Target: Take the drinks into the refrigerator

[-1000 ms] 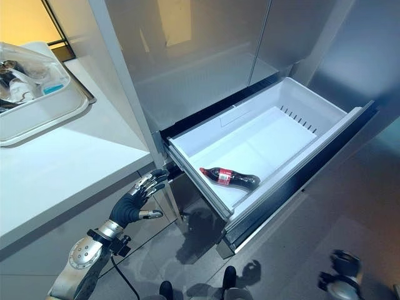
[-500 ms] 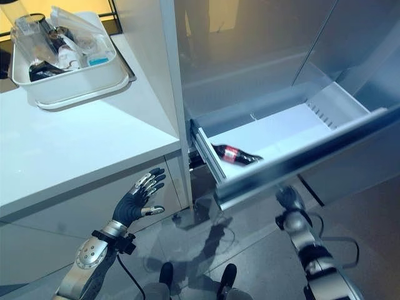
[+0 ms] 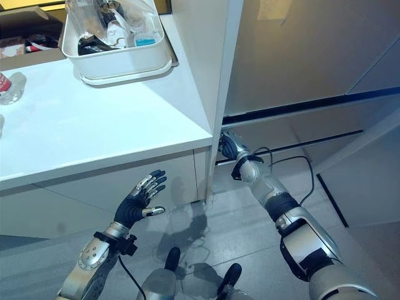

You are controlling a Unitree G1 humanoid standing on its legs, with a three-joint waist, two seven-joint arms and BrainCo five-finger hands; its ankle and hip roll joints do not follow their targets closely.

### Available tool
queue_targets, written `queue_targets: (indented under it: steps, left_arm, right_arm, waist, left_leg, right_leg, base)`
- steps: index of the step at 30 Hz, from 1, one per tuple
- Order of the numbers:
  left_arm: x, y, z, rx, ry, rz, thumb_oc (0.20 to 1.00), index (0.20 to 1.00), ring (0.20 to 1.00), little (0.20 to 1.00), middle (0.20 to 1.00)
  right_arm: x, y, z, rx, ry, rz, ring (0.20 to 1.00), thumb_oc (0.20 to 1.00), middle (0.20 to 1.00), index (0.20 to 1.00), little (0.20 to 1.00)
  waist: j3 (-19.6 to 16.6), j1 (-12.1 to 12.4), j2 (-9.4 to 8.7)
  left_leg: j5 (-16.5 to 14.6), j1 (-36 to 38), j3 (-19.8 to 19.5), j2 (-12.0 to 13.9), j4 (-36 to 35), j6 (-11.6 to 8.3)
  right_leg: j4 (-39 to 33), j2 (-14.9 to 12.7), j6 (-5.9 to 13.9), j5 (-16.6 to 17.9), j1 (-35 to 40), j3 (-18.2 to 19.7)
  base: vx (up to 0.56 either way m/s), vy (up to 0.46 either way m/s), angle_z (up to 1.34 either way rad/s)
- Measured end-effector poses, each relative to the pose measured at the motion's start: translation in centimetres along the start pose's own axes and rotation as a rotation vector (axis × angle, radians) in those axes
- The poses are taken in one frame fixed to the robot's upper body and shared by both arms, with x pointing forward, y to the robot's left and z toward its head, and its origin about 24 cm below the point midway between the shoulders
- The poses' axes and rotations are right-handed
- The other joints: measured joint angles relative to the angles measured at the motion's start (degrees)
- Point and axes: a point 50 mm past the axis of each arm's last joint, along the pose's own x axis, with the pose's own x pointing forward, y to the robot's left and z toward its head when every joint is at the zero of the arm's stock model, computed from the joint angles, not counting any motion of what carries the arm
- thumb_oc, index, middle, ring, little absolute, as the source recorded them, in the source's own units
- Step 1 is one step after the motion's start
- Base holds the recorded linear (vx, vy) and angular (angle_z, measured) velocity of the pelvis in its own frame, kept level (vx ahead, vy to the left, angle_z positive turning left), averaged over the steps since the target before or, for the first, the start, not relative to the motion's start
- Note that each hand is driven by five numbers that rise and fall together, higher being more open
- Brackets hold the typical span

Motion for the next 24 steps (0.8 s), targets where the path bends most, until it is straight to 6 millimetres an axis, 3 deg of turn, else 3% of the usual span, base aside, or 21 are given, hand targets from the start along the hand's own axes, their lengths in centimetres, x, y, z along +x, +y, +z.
queue_targets:
  steps: [2,5,7,8,9,11,12,13,15,18,24]
  left_arm:
    - [0.1,0.0,-0.5,-0.017,0.013,0.022,1.000,1.000,1.000,1.000,1.000]
    - [-0.1,0.3,-2.2,-0.047,0.080,0.076,1.000,1.000,1.000,1.000,1.000]
    - [-0.5,0.7,-3.6,-0.067,0.134,0.129,1.000,1.000,1.000,1.000,1.000]
    - [-1.1,1.1,-5.1,-0.093,0.195,0.197,1.000,1.000,1.000,1.000,1.000]
    - [-1.2,1.0,-5.5,-0.100,0.214,0.208,1.000,1.000,1.000,1.000,1.000]
    - [-1.8,0.9,-8.3,-0.128,0.331,0.283,1.000,1.000,1.000,1.000,1.000]
    - [-2.8,0.7,-9.9,-0.127,0.410,0.308,1.000,1.000,1.000,1.000,1.000]
    - [-3.1,0.8,-10.6,-0.124,0.445,0.325,1.000,1.000,1.000,1.000,1.000]
    - [-5.1,0.8,-14.1,-0.110,0.657,0.391,1.000,1.000,1.000,1.000,1.000]
    - [-9.6,0.1,-17.7,-0.193,0.912,0.544,1.000,1.000,1.000,1.000,1.000]
    - [-12.7,-0.1,-19.4,-0.146,1.146,0.593,1.000,1.000,1.000,1.000,1.000]
  right_arm:
    - [-1.2,2.0,-1.9,0.147,0.102,-0.001,1.000,1.000,1.000,1.000,1.000]
    - [-6.9,8.8,-7.1,0.389,0.405,0.082,1.000,1.000,1.000,1.000,1.000]
    - [-9.9,11.9,-8.6,0.476,0.549,0.126,1.000,1.000,1.000,1.000,1.000]
    - [-13.0,14.7,-9.8,0.509,0.693,0.199,1.000,1.000,1.000,1.000,1.000]
    - [-14.5,15.6,-10.3,0.523,0.737,0.213,1.000,1.000,1.000,1.000,1.000]
    - [-19.6,18.4,-11.9,0.610,0.982,0.257,1.000,1.000,1.000,1.000,1.000]
    - [-22.9,19.7,-12.4,0.622,1.094,0.298,1.000,1.000,1.000,1.000,1.000]
    - [-23.2,19.8,-12.5,0.626,1.117,0.299,1.000,1.000,1.000,1.000,1.000]
    - [-24.5,19.9,-12.9,0.675,1.188,0.262,1.000,1.000,1.000,1.000,1.000]
    - [-25.4,20.1,-13.0,0.696,1.215,0.246,1.000,1.000,1.000,1.000,1.000]
    - [-26.3,20.4,-12.9,0.691,1.235,0.258,1.000,1.000,1.000,1.000,1.000]
  waist:
    - [-0.03,-0.11,-0.04]
    - [-0.10,-0.64,-0.28]
    - [-0.26,-1.53,-0.31]
    - [-0.39,-2.13,-0.47]
    - [-0.42,-3.11,-0.56]
    - [-0.87,-3.29,-0.18]
    - [-1.29,-4.88,-0.23]
    - [-1.40,-4.70,-0.14]
    - [-2.24,-6.56,-0.10]
    - [-6.01,-9.00,0.48]
    - [-9.98,-9.37,2.21]
  left_leg:
    - [-0.29,1.25,0.00,0.00,-0.21,0.17]
    - [-0.46,1.59,0.12,-0.24,-0.26,0.38]
    - [-0.45,1.70,0.06,-0.30,-0.20,0.40]
    - [-0.48,1.74,0.20,-0.27,-0.22,0.43]
    - [-0.46,1.58,0.25,-0.25,-0.22,0.43]
    - [-0.47,2.52,0.28,-0.29,-0.27,0.46]
    - [-0.66,2.56,0.36,-0.25,-0.29,0.53]
    - [-0.65,2.62,0.36,-0.26,-0.29,0.54]
    - [-0.64,2.90,1.23,-0.23,-0.28,0.56]
    - [-1.08,3.55,1.76,-0.17,-0.31,0.69]
    - [-1.60,3.62,2.88,0.00,-0.34,1.01]
  right_leg:
    - [0.00,0.02,0.17,-0.27,1.18,-0.03]
    - [0.00,-0.24,0.25,-0.32,1.51,0.21]
    - [-0.01,-0.35,0.27,-0.31,1.77,0.12]
    - [-0.01,-0.30,0.28,-0.31,1.55,0.30]
    - [-0.01,-0.27,0.27,-0.30,1.43,0.38]
    - [-0.01,-0.33,0.33,-0.35,2.31,0.41]
    - [-0.01,-0.33,0.64,-0.69,2.34,0.45]
    - [-0.01,-0.34,0.67,-0.72,2.41,0.45]
    - [-0.02,-0.33,0.51,-0.46,2.14,0.94]
    - [-0.03,-0.29,0.52,-0.56,2.58,1.23]
    - [-0.03,-0.18,0.56,-0.71,2.62,2.16]
  base:
    - [0.00,0.000,0.02]
    - [0.00,0.000,0.00]
    - [0.00,-0.001,-0.02]
    - [0.02,-0.005,-0.04]
    - [0.02,0.005,-0.05]
    - [0.02,0.005,0.00]
    - [0.03,0.028,-0.01]
    - [0.03,0.043,-0.13]
    - [0.04,0.038,-0.16]
    - [0.05,0.014,-0.06]
    - [0.05,0.000,-0.06]
